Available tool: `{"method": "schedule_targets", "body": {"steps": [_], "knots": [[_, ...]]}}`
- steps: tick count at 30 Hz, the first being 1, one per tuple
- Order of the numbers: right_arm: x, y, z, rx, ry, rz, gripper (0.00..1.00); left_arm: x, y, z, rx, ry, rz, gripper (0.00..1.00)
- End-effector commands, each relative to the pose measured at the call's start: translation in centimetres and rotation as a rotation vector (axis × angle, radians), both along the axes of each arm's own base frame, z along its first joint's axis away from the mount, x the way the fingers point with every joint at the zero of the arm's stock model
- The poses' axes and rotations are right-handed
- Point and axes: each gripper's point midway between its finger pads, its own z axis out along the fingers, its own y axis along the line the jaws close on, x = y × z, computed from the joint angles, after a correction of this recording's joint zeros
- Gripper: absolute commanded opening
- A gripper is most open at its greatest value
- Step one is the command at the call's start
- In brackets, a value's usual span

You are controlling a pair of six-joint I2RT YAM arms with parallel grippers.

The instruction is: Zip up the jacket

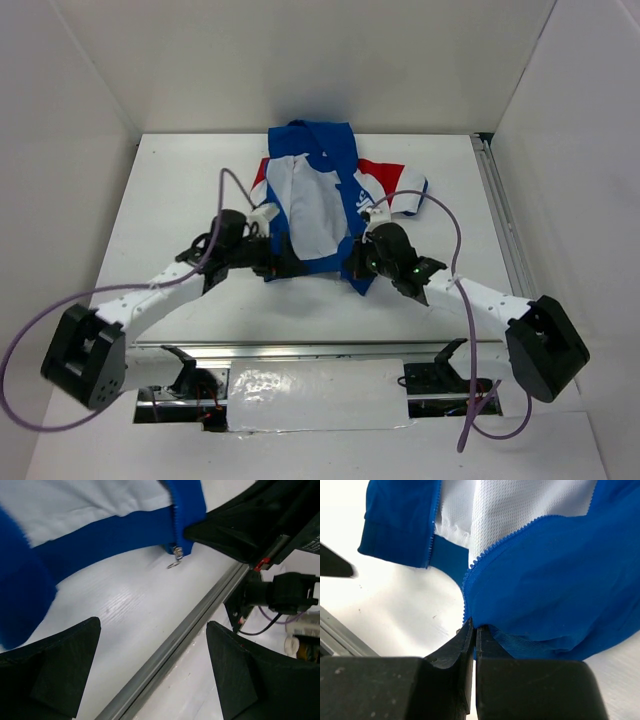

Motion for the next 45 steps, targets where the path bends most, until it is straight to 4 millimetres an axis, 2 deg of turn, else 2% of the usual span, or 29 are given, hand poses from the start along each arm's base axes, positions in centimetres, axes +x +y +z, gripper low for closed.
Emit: {"method": "schedule_targets", "body": {"steps": [1, 2, 3, 5, 13, 15, 16, 17, 20, 24, 27, 34, 36, 45], "knots": [[-0.6, -0.2, -1.1, 0.008, 0.047, -0.001, 0.03, 1.5, -5.7, 3.0, -0.054, -0.096, -0.108, 0.99], [-0.6, -0.3, -1.1, 0.013, 0.047, -0.005, 0.03, 3.3, -7.0, 2.7, -0.014, -0.107, -0.081, 0.99], [-0.7, -0.3, -1.1, 0.019, 0.048, -0.004, 0.03, 2.9, -8.3, 2.0, 0.016, -0.093, -0.1, 0.99], [-1.1, -0.4, -1.0, 0.033, 0.049, 0.006, 0.04, 4.6, -10.0, 0.9, 0.059, -0.088, -0.081, 0.99], [-1.2, -2.7, 0.0, 0.046, 0.048, -0.076, 0.05, 6.5, -11.2, -2.1, 0.081, -0.046, -0.028, 0.99], [-1.4, -3.5, -0.3, 0.038, 0.074, -0.105, 0.06, 7.0, -11.4, -3.4, 0.109, -0.003, -0.013, 0.99], [-1.7, -3.8, -0.4, 0.036, 0.088, -0.115, 0.07, 7.3, -11.8, -3.3, 0.107, 0.004, -0.014, 0.99], [-1.8, -4.0, -0.5, 0.034, 0.097, -0.119, 0.07, 7.2, -12.0, -4.4, 0.118, 0.029, -0.024, 0.99], [-2.1, -4.6, -0.6, 0.032, 0.116, -0.143, 0.08, 7.3, -12.4, -5.5, 0.116, 0.049, -0.037, 0.99], [-2.4, -5.3, -0.4, 0.035, 0.115, -0.159, 0.09, 7.5, -11.7, -6.8, 0.16, 0.077, -0.003, 0.99], [-2.6, -5.8, -0.1, 0.035, 0.126, -0.177, 0.14, 7.4, -11.1, -7.9, 0.177, 0.1, 0.002, 0.99], [-3.9, -7.6, -1.6, 0.0, 0.194, -0.234, 0.16, 7.5, -9.3, -10.5, 0.241, 0.169, 0.048, 0.99], [-4.2, -7.9, -1.8, -0.001, 0.206, -0.252, 0.17, 7.8, -8.8, -10.8, 0.249, 0.173, 0.068, 0.99], [-6.7, -9.6, -2.7, -0.004, 0.281, -0.324, 0.14, 8.1, -4.8, -12.7, 0.342, 0.228, 0.18, 0.99]]}}
